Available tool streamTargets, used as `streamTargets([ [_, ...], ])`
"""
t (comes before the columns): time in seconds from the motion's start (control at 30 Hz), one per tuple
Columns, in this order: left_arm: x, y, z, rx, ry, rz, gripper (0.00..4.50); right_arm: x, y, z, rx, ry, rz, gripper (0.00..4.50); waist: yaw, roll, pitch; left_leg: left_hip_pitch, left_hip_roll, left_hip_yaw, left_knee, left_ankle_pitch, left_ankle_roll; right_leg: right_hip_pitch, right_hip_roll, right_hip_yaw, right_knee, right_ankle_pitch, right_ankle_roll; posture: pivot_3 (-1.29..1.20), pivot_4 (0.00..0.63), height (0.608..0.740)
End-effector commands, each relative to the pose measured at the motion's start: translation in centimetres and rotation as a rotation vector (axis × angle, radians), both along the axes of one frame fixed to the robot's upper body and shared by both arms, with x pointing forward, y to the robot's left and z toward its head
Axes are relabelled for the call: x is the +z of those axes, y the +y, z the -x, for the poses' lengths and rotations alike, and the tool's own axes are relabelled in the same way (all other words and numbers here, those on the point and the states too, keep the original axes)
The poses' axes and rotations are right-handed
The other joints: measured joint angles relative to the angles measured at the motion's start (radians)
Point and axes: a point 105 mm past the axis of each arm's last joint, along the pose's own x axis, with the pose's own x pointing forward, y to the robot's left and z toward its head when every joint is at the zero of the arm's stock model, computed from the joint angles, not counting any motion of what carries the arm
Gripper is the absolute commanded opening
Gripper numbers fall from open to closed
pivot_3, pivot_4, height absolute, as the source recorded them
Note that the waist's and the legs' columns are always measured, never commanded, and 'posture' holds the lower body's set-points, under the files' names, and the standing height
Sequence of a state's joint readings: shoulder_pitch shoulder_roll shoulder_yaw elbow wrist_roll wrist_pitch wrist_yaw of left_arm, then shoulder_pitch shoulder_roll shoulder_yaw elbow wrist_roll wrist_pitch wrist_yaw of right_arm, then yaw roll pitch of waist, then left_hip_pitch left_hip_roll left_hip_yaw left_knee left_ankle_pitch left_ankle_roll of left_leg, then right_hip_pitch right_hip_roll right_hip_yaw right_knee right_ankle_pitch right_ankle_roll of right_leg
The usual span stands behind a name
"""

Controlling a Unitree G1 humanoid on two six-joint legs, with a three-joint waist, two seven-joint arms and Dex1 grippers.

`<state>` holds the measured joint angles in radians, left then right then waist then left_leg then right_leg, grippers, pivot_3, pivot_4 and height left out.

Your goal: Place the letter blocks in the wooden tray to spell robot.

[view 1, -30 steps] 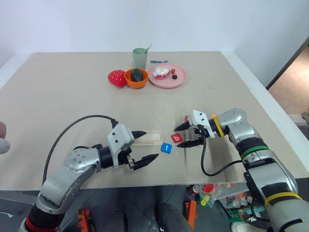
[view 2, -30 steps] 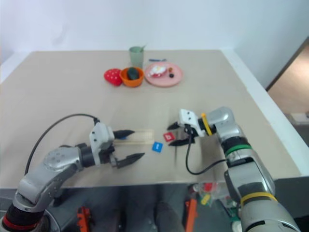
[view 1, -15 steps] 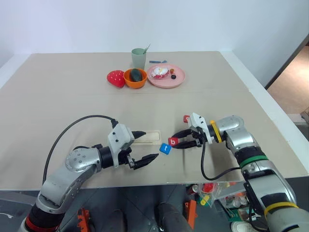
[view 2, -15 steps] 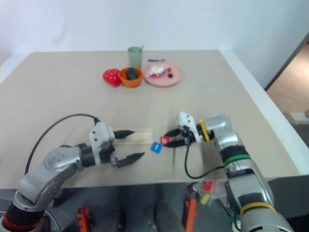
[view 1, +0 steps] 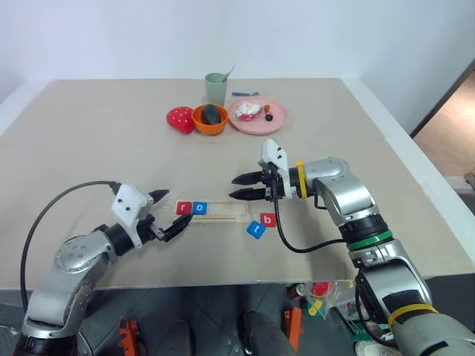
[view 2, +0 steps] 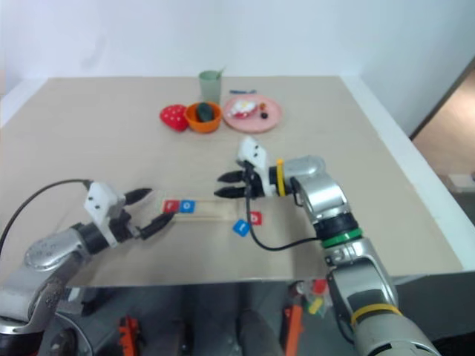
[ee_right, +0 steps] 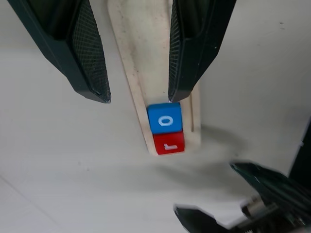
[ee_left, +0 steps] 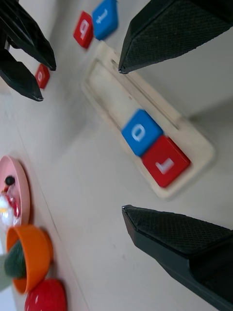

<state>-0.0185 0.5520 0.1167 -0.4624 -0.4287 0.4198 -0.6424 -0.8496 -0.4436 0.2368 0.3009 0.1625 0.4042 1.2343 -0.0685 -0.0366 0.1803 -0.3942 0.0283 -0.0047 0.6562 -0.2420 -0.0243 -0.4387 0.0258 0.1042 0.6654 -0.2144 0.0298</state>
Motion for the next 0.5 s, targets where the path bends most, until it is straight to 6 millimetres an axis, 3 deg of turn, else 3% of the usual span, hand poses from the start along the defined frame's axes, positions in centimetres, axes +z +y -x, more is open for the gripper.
streamTargets([
  [0.03, 0.4, -0.8, 1.0, -0.088, -0.047, -0.048, 4.50, -0.4, -3.5, 0.0, -0.017, -0.035, 0.081, 1.90, 0.005, 0.000, 0.000, -0.001, -0.001, 0.000, 0.000, 0.000, 0.000, 0.000, -0.001, 0.000, -0.001, -0.001, 0.001, 0.00, 0.150, 0.740],
  [0.27, 0.5, -2.9, 2.0, -0.224, -0.029, -0.042, 4.50, -2.7, -7.1, 1.7, 0.011, 0.012, 0.174, 1.90, 0.008, 0.000, 0.000, -0.001, -0.004, 0.002, 0.000, -0.001, 0.000, 0.000, -0.006, 0.000, -0.001, -0.003, 0.004, 0.00, 0.150, 0.740],
  [0.5, 0.5, -3.9, 2.4, -0.321, -0.013, -0.078, 4.50, -3.6, -7.0, 2.5, 0.036, 0.037, 0.171, 1.90, -0.002, 0.000, 0.000, 0.002, 0.000, 0.001, 0.000, -0.001, 0.000, 0.001, 0.001, 0.000, 0.000, 0.000, 0.000, 0.00, 0.150, 0.740],
])
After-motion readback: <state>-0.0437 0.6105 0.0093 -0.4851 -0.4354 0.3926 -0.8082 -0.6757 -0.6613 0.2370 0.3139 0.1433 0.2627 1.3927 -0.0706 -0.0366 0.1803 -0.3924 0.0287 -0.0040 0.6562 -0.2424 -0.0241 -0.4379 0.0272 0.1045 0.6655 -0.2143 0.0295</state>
